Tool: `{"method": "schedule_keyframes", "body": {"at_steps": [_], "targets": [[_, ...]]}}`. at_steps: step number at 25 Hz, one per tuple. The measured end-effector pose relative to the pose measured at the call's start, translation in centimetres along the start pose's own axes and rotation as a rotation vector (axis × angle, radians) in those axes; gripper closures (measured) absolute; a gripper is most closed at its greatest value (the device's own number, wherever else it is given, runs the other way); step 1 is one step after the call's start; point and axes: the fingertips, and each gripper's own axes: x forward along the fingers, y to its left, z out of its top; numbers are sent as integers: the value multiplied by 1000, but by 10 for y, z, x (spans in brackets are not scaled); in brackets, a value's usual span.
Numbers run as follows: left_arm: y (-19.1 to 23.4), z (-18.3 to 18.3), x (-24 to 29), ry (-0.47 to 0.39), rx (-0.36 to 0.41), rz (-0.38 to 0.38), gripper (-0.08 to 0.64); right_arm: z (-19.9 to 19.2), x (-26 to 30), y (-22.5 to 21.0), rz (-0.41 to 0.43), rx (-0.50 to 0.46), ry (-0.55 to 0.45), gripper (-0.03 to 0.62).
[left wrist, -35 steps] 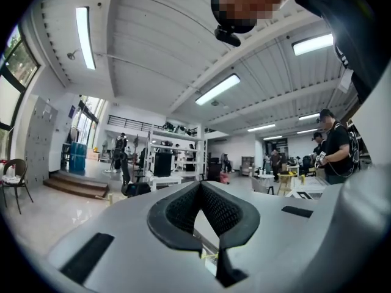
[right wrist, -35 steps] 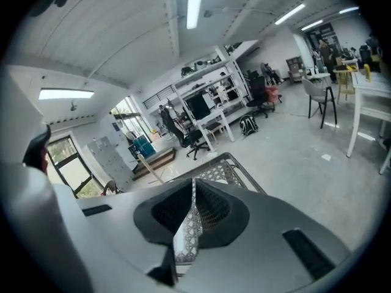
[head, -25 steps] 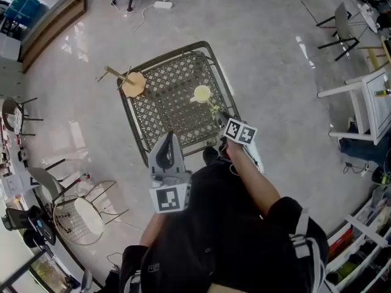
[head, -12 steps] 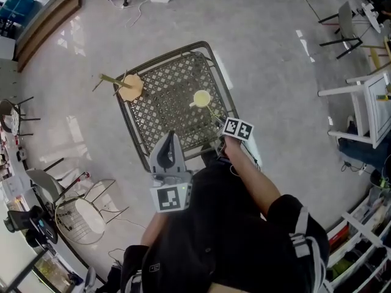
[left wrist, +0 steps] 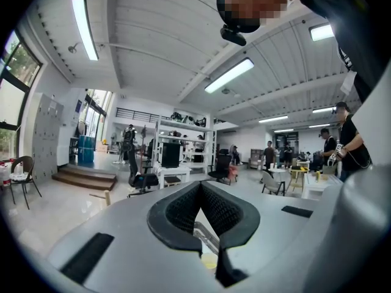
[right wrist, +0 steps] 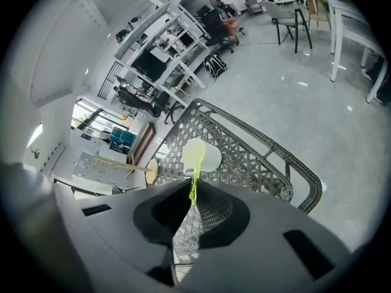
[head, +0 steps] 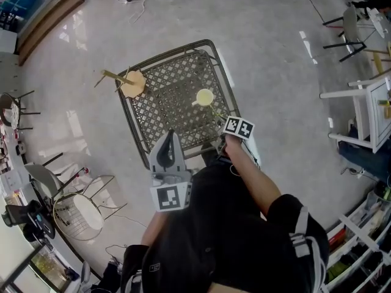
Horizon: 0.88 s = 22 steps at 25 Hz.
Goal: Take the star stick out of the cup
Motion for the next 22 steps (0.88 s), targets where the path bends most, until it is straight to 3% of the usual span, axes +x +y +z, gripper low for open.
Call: {"method": "schedule_keyframes", "body": {"at_steps": [10, 22], "targets": [[8, -3, -42, -37, -8, 3, 545, -20, -16, 1, -11, -29, -40, 569], [22, -3, -133, -98, 9, -5, 545, -56, -77, 15, 3, -54, -177, 570]]}}
